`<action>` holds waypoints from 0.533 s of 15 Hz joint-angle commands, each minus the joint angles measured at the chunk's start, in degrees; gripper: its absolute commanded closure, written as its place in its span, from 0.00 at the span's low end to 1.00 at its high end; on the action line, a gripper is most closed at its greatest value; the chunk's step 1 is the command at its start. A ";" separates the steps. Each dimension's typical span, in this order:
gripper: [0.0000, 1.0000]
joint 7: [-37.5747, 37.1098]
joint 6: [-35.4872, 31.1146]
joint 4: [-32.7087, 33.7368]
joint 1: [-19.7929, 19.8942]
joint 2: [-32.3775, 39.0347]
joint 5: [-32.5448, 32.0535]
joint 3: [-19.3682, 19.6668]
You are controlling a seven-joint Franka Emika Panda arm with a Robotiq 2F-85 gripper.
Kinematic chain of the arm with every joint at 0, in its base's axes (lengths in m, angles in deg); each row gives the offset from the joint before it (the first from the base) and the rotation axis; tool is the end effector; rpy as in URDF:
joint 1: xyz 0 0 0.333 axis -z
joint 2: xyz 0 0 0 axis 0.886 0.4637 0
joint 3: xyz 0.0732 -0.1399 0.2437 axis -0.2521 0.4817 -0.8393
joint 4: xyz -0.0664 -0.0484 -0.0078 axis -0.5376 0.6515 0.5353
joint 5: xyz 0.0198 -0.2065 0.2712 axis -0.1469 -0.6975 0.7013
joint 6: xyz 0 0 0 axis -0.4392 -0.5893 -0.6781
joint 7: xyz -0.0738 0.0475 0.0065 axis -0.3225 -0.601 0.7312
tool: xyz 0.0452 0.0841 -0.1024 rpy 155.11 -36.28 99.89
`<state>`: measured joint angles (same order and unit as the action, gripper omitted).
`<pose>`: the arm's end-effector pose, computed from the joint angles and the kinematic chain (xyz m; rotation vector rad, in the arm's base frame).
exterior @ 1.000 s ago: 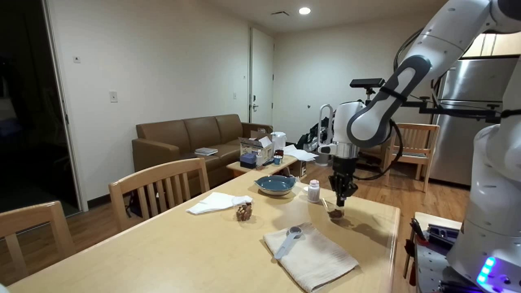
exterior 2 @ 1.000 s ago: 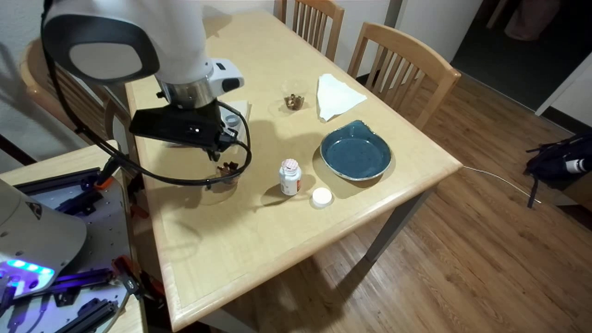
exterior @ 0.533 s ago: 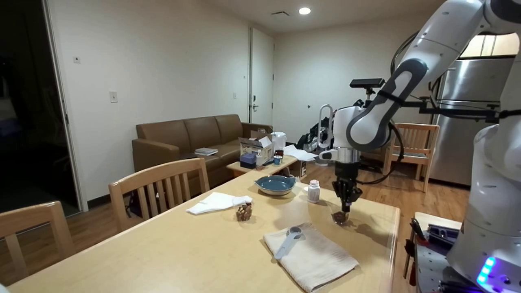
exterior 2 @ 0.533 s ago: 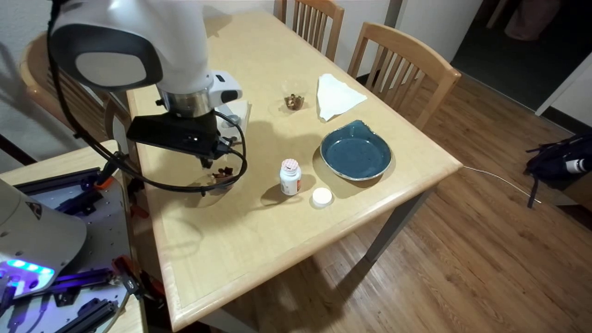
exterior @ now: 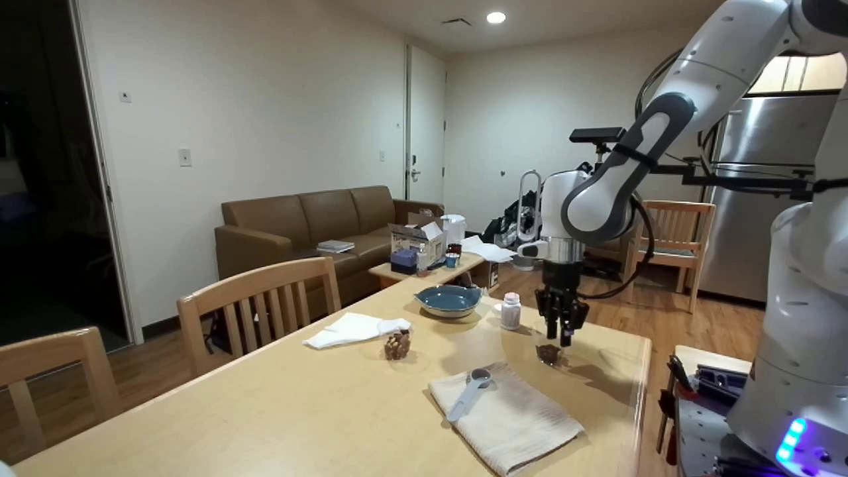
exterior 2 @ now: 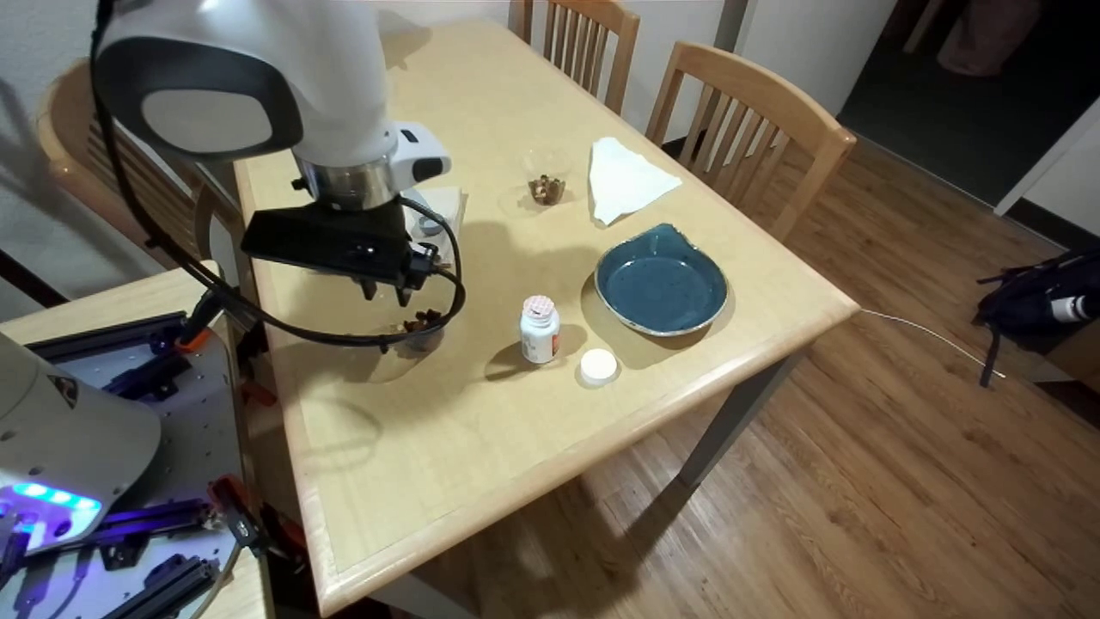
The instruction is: Pick up the cup and pour some of its contents in the other cup
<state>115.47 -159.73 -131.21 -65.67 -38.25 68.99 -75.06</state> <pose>0.3525 -0.0090 0.2232 -2.7165 -1.3096 0.0463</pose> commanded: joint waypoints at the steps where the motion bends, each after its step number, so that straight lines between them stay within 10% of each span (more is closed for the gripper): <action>1: 0.25 5.29 -1.98 -2.47 -0.95 -4.98 4.63 -0.67; 8: 0.00 5.69 -1.69 3.75 -7.22 -6.14 2.93 -2.95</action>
<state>119.05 -160.69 -130.56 -70.48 -45.91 72.83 -76.63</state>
